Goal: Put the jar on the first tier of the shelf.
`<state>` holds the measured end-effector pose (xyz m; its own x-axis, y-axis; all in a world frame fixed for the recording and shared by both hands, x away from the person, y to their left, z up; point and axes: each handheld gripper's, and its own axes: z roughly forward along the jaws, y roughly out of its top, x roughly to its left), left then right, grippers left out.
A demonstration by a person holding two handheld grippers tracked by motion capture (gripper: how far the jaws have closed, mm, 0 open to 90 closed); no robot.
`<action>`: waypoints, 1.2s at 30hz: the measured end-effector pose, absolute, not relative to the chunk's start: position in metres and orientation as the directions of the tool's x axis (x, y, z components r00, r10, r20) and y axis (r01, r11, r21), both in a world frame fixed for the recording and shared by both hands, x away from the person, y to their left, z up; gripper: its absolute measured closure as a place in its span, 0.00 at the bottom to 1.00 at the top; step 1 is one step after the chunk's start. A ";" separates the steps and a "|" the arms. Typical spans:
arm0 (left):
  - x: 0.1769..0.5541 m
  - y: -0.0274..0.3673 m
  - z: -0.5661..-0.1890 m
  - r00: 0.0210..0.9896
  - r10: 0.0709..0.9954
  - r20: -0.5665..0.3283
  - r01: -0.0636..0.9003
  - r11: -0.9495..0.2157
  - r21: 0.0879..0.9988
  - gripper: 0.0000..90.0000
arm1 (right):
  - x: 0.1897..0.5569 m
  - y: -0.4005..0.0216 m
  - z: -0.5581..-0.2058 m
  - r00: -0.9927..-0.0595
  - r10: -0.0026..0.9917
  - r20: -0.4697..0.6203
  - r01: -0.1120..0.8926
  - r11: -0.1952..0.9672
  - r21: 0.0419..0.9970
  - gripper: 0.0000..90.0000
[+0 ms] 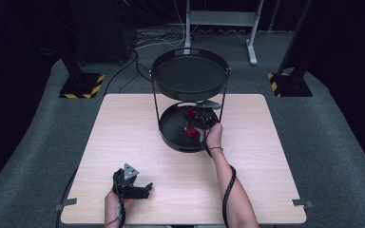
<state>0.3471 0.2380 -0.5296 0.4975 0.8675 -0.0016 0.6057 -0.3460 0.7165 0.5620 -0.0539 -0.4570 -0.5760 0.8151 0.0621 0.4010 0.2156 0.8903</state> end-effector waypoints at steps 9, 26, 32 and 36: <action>0.347 0.238 -0.530 0.498 0.867 -0.001 0.605 -0.346 0.717 0.03 | 0.564 -0.054 -0.457 -0.578 0.813 0.070 0.408 0.214 0.887 0.53; 0.347 0.238 -0.529 0.500 0.866 0.001 0.605 -0.350 0.715 0.03 | 0.565 -0.054 -0.457 -0.581 0.810 0.084 0.426 0.214 0.879 0.49; 0.347 0.238 -0.529 0.499 0.866 0.001 0.606 -0.350 0.715 0.03 | 0.565 -0.055 -0.454 -0.579 0.810 0.093 0.461 0.232 0.856 0.28; 0.347 0.238 -0.529 0.499 0.866 0.000 0.607 -0.350 0.714 0.03 | 0.562 -0.059 -0.449 -0.585 0.804 0.108 0.491 0.245 0.836 0.14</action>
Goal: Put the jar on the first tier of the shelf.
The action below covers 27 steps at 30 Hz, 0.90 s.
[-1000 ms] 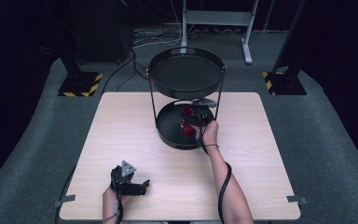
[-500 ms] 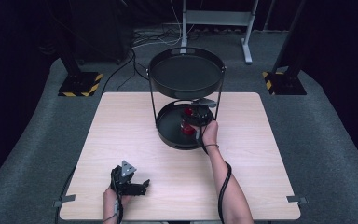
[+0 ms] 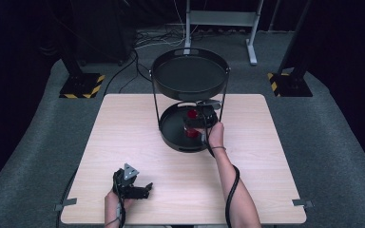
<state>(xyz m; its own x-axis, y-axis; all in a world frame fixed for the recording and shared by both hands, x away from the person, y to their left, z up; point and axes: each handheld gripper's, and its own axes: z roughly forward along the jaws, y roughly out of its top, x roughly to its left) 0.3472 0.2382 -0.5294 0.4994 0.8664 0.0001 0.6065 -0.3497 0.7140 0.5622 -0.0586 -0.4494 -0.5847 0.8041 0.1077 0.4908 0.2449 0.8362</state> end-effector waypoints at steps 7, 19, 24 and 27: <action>0.347 0.238 -0.529 0.499 0.866 0.000 0.606 -0.349 0.714 0.03 | 0.552 -0.069 -0.443 -0.612 0.784 0.102 0.494 0.278 0.824 0.08; 0.347 0.238 -0.529 0.499 0.866 0.000 0.606 -0.349 0.714 0.03 | 0.522 -0.088 -0.434 -0.640 0.763 0.092 0.476 0.300 0.827 0.02; 0.347 0.238 -0.529 0.499 0.867 0.000 0.606 -0.349 0.715 0.03 | 0.502 -0.101 -0.429 -0.644 0.762 0.068 0.461 0.316 0.829 0.00; 0.347 0.238 -0.530 0.498 0.867 -0.001 0.606 -0.347 0.716 0.03 | 0.490 -0.109 -0.429 -0.644 0.762 0.061 0.456 0.319 0.831 0.00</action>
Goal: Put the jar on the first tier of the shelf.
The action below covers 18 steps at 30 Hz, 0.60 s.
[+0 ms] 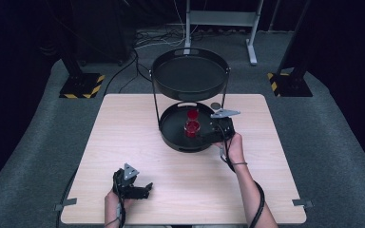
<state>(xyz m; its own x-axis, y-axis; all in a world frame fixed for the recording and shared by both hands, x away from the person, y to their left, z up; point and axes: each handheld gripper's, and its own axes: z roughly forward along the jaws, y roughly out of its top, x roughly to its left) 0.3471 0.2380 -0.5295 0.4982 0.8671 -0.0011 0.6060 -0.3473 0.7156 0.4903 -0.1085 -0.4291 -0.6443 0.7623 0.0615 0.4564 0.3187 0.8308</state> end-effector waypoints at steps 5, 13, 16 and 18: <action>0.347 0.238 -0.529 0.498 0.867 -0.001 0.606 -0.348 0.716 0.03 | 0.469 -0.125 -0.435 -0.634 0.772 0.043 0.460 0.331 0.824 0.00; 0.347 0.238 -0.529 0.498 0.867 0.000 0.606 -0.348 0.716 0.03 | 0.434 -0.153 -0.459 -0.602 0.798 0.030 0.505 0.351 0.788 0.00; 0.347 0.238 -0.529 0.498 0.867 0.000 0.605 -0.348 0.716 0.03 | 0.422 -0.164 -0.471 -0.583 0.812 0.035 0.529 0.347 0.774 0.00; 0.347 0.238 -0.529 0.498 0.867 0.000 0.605 -0.348 0.716 0.03 | 0.414 -0.170 -0.479 -0.567 0.822 0.053 0.545 0.326 0.772 0.00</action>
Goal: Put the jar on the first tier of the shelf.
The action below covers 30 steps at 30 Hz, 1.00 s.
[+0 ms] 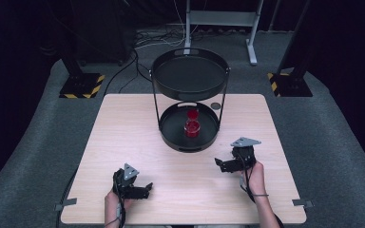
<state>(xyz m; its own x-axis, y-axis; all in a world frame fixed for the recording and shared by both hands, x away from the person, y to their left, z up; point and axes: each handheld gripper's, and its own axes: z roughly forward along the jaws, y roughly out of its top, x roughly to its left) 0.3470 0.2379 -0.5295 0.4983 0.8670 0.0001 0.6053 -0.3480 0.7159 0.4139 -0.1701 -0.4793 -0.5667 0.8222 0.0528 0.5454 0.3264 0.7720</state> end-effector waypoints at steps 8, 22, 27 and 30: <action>0.347 0.238 -0.529 0.499 0.866 0.000 0.605 -0.349 0.716 0.03 | 0.386 -0.189 -0.510 -0.520 0.850 0.087 0.591 0.284 0.755 0.00; 0.346 0.237 -0.529 0.500 0.866 0.012 0.598 -0.356 0.719 0.03 | 0.367 -0.197 -0.528 -0.516 0.856 0.033 0.607 0.338 0.719 0.00; 0.346 0.237 -0.529 0.501 0.865 0.015 0.597 -0.357 0.719 0.03 | 0.367 -0.193 -0.528 -0.519 0.855 -0.003 0.600 0.367 0.711 0.00; 0.346 0.237 -0.529 0.501 0.866 0.016 0.596 -0.358 0.719 0.03 | 0.367 -0.193 -0.528 -0.521 0.854 -0.001 0.601 0.368 0.710 0.00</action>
<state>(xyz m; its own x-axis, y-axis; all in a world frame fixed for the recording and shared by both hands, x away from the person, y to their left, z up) 0.3459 0.2371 -0.5293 0.5005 0.8656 0.0159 0.5962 -0.3579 0.7187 0.3670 -0.1935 -0.5282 -0.5208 0.8536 -0.0012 0.6007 0.3675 0.7100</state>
